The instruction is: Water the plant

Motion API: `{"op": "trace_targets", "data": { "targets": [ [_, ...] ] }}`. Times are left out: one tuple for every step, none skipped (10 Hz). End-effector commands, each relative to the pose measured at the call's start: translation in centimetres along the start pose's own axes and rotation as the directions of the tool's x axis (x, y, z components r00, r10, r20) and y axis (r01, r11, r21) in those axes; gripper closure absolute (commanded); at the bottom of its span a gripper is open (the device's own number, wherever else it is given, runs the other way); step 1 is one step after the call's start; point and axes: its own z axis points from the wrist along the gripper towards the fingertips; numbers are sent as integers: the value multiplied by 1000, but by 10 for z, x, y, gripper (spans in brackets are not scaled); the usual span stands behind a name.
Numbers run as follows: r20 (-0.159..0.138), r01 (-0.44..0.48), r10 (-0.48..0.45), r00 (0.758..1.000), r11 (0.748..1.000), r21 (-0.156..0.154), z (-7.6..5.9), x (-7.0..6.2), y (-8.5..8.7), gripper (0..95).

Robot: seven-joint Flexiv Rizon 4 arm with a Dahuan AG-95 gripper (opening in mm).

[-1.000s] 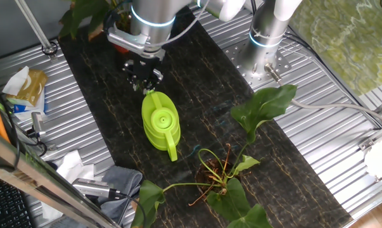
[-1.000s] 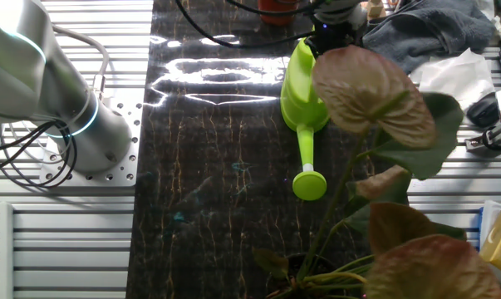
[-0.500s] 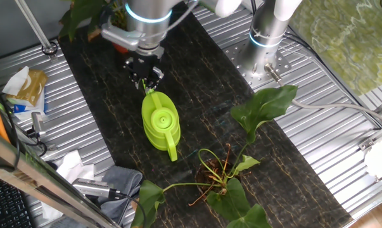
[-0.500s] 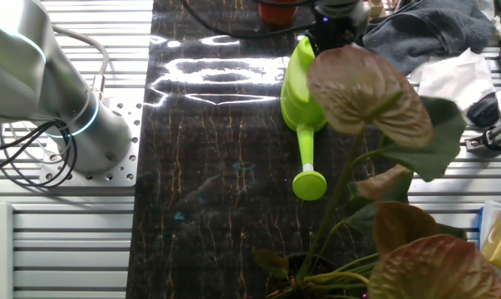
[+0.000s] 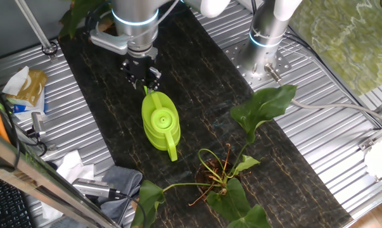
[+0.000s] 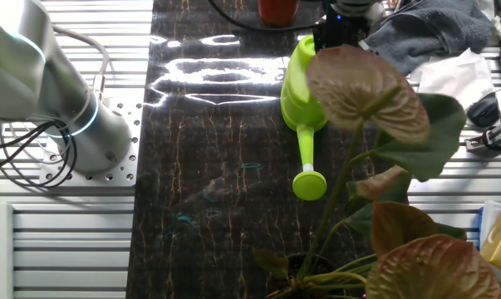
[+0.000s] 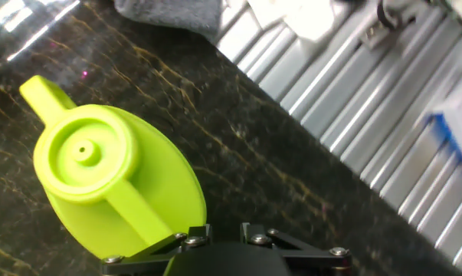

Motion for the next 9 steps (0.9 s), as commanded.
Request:
{"op": "trace_targets", "data": {
  "targets": [
    [-8, -7, 7, 1000, 1000, -19, 0, 0, 0, 760],
    [-9, -11, 11, 1000, 1000, -28, 1, 0, 0, 760],
    [-13, -13, 13, 1000, 999, -33, 0, 0, 0, 760],
    [-14, -13, 13, 1000, 999, -33, 0, 0, 0, 760],
    [-15, -13, 13, 1000, 999, -32, 0, 0, 1, 760],
    [-16, -15, 15, 1000, 999, -32, 0, 0, 1, 760],
    [-19, -21, 20, 1000, 999, -36, 0, 0, 1, 760],
    [-24, -26, 25, 999, 999, -41, 0, 0, 1, 760],
    [-32, -34, 33, 999, 998, -46, 0, 0, 1, 760]
  ]
}}
